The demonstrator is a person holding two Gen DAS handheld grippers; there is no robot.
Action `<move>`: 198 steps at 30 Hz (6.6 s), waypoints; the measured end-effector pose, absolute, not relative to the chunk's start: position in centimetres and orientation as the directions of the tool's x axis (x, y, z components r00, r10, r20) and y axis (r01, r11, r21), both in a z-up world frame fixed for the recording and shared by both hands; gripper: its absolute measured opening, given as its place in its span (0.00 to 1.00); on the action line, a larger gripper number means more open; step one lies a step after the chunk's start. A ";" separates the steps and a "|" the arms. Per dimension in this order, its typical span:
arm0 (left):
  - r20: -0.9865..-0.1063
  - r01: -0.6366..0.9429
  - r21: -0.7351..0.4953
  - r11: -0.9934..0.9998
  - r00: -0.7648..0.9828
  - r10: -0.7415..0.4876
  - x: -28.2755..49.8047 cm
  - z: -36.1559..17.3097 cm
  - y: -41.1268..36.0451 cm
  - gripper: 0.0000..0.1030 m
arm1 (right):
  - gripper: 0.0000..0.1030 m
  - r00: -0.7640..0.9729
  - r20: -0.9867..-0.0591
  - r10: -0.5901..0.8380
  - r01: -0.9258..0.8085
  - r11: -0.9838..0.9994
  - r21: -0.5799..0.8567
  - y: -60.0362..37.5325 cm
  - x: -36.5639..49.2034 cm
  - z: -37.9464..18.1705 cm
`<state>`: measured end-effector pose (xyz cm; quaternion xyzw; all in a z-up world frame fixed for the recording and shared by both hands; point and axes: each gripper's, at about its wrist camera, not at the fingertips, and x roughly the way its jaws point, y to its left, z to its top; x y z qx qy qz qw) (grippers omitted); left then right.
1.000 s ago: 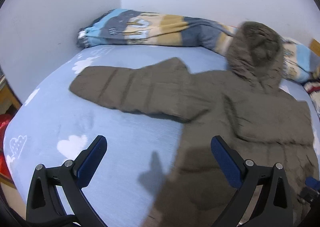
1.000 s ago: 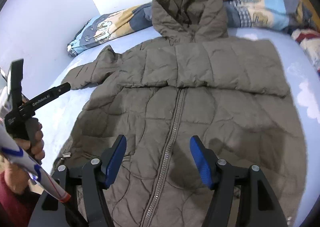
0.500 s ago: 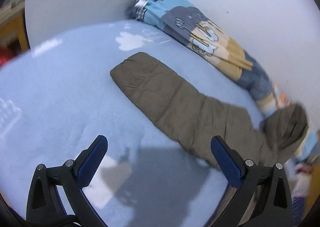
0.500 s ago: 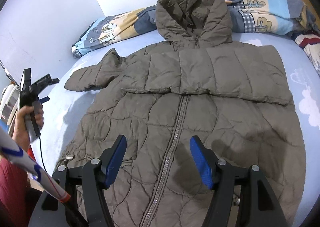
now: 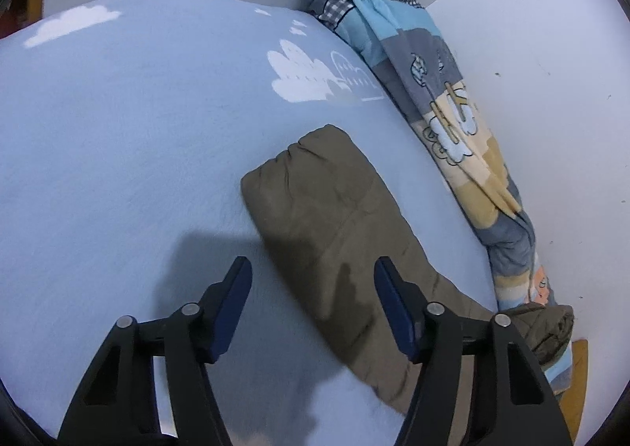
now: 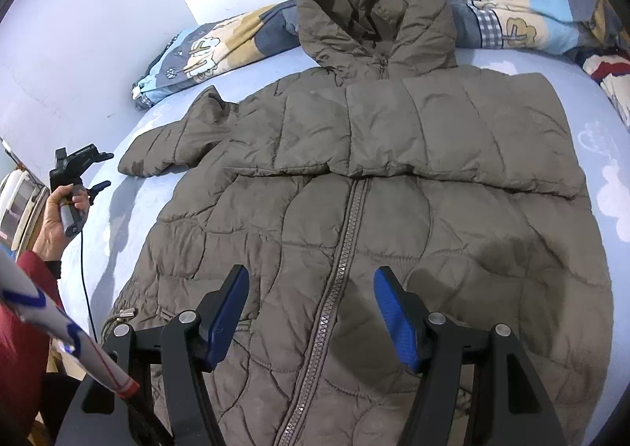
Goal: Fold large clothes
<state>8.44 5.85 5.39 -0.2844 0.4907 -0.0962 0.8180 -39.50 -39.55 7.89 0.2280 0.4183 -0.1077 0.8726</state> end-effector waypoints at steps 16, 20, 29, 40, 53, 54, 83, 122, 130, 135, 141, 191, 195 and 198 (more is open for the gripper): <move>-0.707 -0.113 -0.560 0.821 0.582 -0.402 9.1 5.5 4.0 0.15 | 0.68 0.637 -0.771 -0.020 0.418 0.849 0.323 -40.9 -40.1 8.0; -0.666 -0.021 -0.558 0.829 0.607 -0.433 7.2 10.1 2.4 0.14 | 0.68 0.661 -0.749 -0.052 0.438 0.837 0.328 -41.5 -40.9 9.2; -0.571 0.248 -0.492 0.835 0.632 -0.524 -0.1 21.5 -5.5 0.14 | 0.68 0.705 -0.696 -0.134 0.496 0.795 0.349 -44.1 -44.0 11.7; -0.495 0.553 -0.424 0.717 0.522 -0.695 -12.3 29.9 -20.2 0.14 | 0.68 0.729 -0.647 -0.223 0.568 0.725 0.390 -48.2 -48.6 13.6; -0.567 0.720 -0.405 0.564 0.286 -0.772 -24.4 23.4 -35.6 0.14 | 0.68 0.734 -0.612 -0.295 0.622 0.653 0.431 -50.9 -52.1 15.0; -0.581 0.725 -0.403 0.558 0.269 -0.768 -25.1 22.4 -36.7 0.15 | 0.68 0.731 -0.614 -0.297 0.626 0.649 0.432 -51.1 -52.1 15.0; -0.694 0.741 -0.142 0.657 0.399 -0.600 -23.4 13.5 -33.3 0.57 | 0.60 0.700 -0.639 -0.318 0.633 0.690 0.350 -51.1 -46.4 13.8; -0.818 0.514 -0.106 0.851 0.442 -0.368 -32.0 8.4 -17.8 0.61 | 0.58 0.610 -0.787 -0.092 0.454 0.855 0.252 -37.9 -43.1 9.5; -0.858 0.515 -0.056 0.855 0.413 -0.305 -32.3 4.3 -18.6 0.61 | 0.58 0.494 -0.861 -0.119 0.529 0.827 0.189 -37.4 -42.7 5.6; -0.839 0.539 -0.050 0.841 0.434 -0.328 -32.0 5.1 -20.0 0.61 | 0.58 0.463 -0.874 -0.150 0.565 0.809 0.161 -39.1 -42.1 4.6; -0.821 0.573 -0.032 0.819 0.452 -0.348 -31.1 5.9 -22.4 0.61 | 0.60 0.430 -0.893 -0.135 0.564 0.812 0.149 -39.9 -41.1 2.7; -0.825 0.470 0.096 0.877 0.530 -0.194 -18.0 7.4 -23.4 0.62 | 0.63 0.453 -0.849 -0.273 0.751 0.629 0.199 -53.3 -41.1 6.3; -0.819 0.457 0.098 0.884 0.542 -0.189 -17.5 7.7 -23.2 0.63 | 0.63 0.466 -0.840 -0.279 0.758 0.614 0.218 -54.0 -41.7 6.8; -0.798 0.453 0.102 0.885 0.569 -0.199 -17.7 8.5 -23.1 0.63 | 0.65 0.486 -0.825 -0.287 0.749 0.623 0.224 -53.9 -41.9 7.6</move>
